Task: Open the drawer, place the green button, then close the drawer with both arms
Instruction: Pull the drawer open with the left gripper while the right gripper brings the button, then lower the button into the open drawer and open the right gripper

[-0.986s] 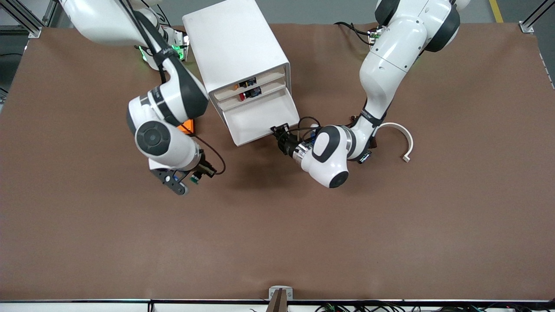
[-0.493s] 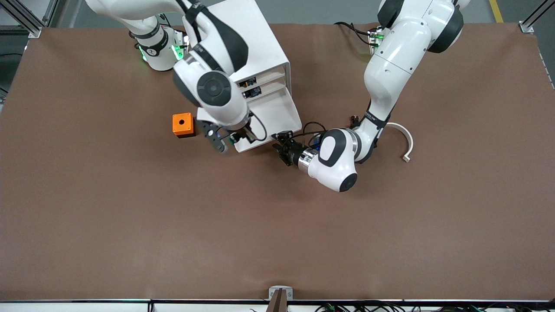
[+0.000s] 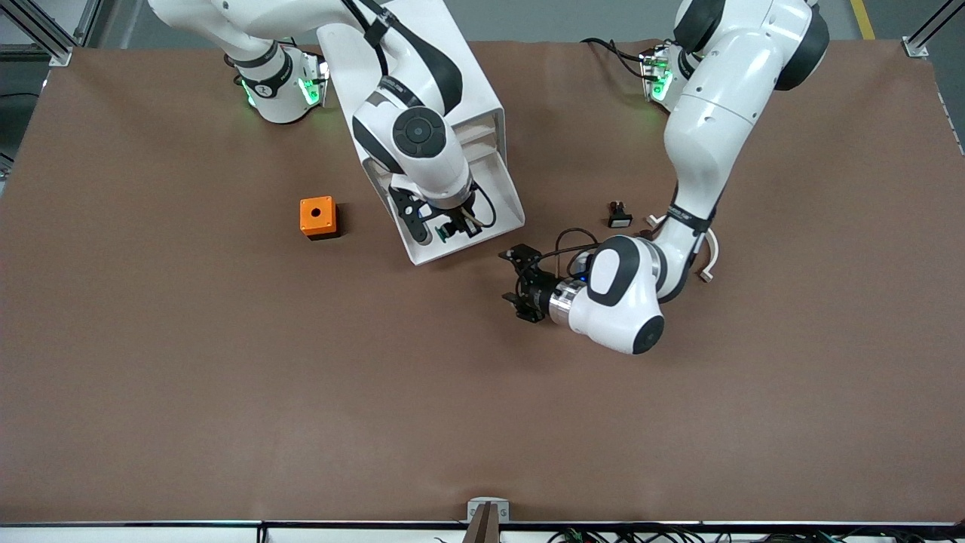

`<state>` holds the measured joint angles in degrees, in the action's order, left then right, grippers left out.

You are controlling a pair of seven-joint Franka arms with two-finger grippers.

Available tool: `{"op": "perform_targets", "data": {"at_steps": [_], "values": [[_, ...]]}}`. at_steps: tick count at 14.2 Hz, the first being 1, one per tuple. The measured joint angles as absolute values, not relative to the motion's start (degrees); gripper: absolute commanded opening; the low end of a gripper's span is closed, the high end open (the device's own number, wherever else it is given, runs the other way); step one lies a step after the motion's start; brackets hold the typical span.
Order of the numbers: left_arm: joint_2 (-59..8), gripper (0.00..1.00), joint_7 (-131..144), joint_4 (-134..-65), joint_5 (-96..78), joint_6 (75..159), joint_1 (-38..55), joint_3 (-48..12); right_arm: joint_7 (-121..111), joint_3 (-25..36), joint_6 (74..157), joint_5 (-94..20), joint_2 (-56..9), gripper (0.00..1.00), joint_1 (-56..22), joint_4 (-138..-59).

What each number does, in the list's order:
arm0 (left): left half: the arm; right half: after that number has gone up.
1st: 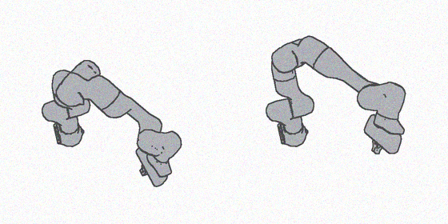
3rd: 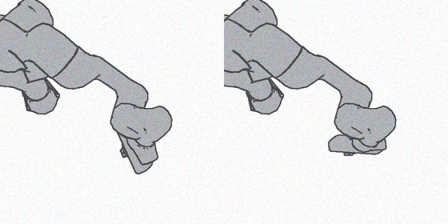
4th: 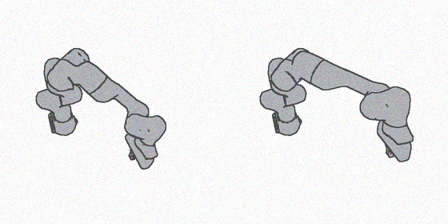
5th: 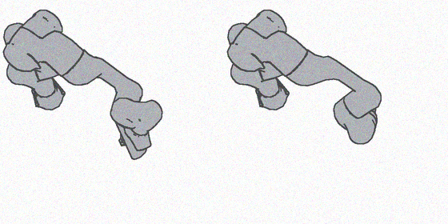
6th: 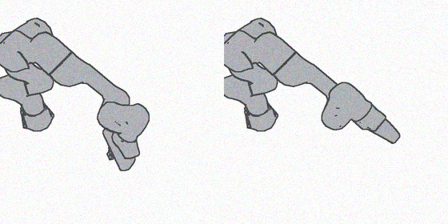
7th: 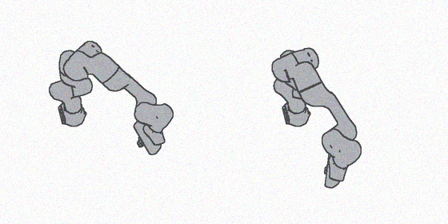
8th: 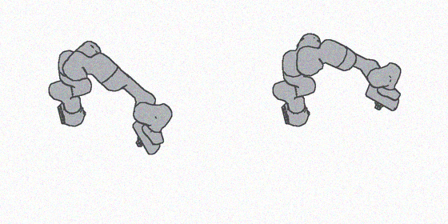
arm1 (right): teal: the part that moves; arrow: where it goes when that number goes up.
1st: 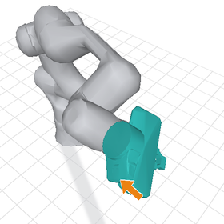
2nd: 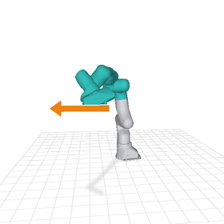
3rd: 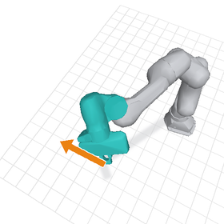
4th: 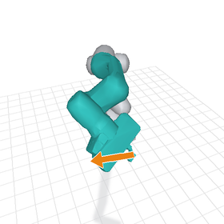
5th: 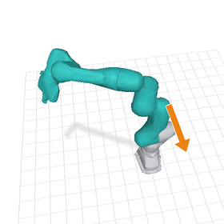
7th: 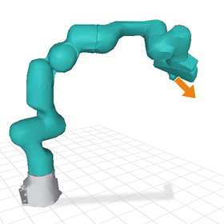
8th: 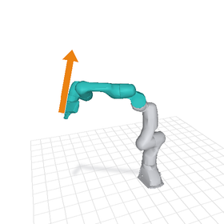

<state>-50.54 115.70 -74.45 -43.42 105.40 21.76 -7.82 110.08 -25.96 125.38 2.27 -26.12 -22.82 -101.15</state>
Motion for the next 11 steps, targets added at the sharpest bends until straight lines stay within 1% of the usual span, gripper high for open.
{"op": "perform_targets", "data": {"at_steps": [2,3,5,6,7,8,11], "values": [[-49.47,1.00,114.07,-73.76,-36.99,105.39,21.29,-7.86,112.69,-25.90,127.04,4.43,-26.64,0.11,-23.48,-101.84],[-49.06,1.00,112.47,-73.28,-34.52,105.40,21.30,-7.92,114.58,-25.88,127.82,6.24,-27.23,0.14,-23.81,-101.94],[-48.02,1.00,106.93,-72.62,-31.92,105.43,21.25,-7.95,118.90,-25.88,128.73,10.12,-29.05,0.29,-24.94,-102.04],[-47.39,1.00,102.82,-72.39,-31.41,105.45,21.02,-7.91,120.60,-25.87,129.19,11.24,-29.97,0.49,-25.45,-102.05],[-46.60,1.00,99.01,-72.22,-30.85,105.46,20.64,-7.82,121.57,-25.86,129.39,11.70,-30.66,0.78,-25.79,-102.05],[-45.72,1.00,95.76,-72.09,-29.59,105.46,20.03,-7.77,122.00,-25.85,129.46,11.83,-31.09,1.00,-25.93,-102.05],[-42.57,1.00,86.12,-72.05,-22.73,102.53,18.49,-7.91,122.06,-25.72,129.45,11.93,-31.19,1.00,-25.92,-101.64]]}}
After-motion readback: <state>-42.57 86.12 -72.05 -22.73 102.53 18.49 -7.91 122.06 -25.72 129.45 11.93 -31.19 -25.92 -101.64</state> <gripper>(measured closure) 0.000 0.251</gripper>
